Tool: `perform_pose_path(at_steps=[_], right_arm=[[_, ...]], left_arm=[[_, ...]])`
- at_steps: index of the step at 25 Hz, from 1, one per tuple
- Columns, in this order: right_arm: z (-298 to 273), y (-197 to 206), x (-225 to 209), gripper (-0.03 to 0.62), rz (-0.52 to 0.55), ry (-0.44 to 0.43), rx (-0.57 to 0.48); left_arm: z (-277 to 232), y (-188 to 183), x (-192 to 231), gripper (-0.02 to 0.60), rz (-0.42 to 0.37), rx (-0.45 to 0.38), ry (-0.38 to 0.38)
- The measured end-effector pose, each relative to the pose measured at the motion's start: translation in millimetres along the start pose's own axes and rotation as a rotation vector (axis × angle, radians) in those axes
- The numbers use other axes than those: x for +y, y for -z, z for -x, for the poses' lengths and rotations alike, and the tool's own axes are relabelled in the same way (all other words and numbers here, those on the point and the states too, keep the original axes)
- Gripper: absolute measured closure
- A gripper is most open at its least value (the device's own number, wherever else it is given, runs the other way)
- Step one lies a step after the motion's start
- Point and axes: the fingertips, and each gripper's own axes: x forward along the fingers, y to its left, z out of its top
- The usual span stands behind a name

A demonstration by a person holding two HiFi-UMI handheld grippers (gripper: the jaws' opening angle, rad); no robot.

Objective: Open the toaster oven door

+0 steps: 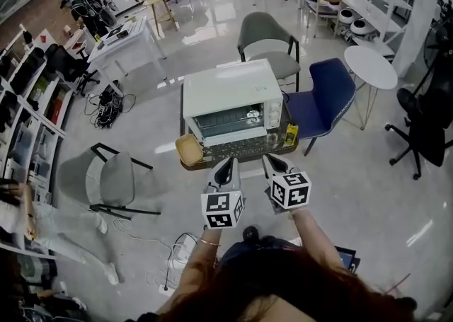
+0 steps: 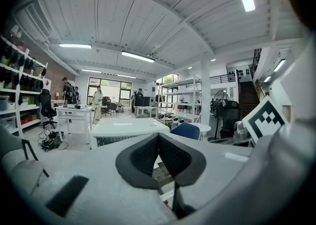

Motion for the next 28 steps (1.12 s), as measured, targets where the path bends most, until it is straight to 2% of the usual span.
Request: perform_pose_path(at_steps=[11, 28], right_arm=[[13.2, -36.1, 14.0, 0.594, 0.068, -0.01, -0.068], [21.7, -66.0, 8.2, 0.594, 0.15, 0.014, -0.119]], left_arm=[[2.8, -20.2, -2.4, 0.569, -0.003, -0.022, 0.011], [0.0, -34.7, -7.2, 0.569, -0.016, -0.025, 0.016]])
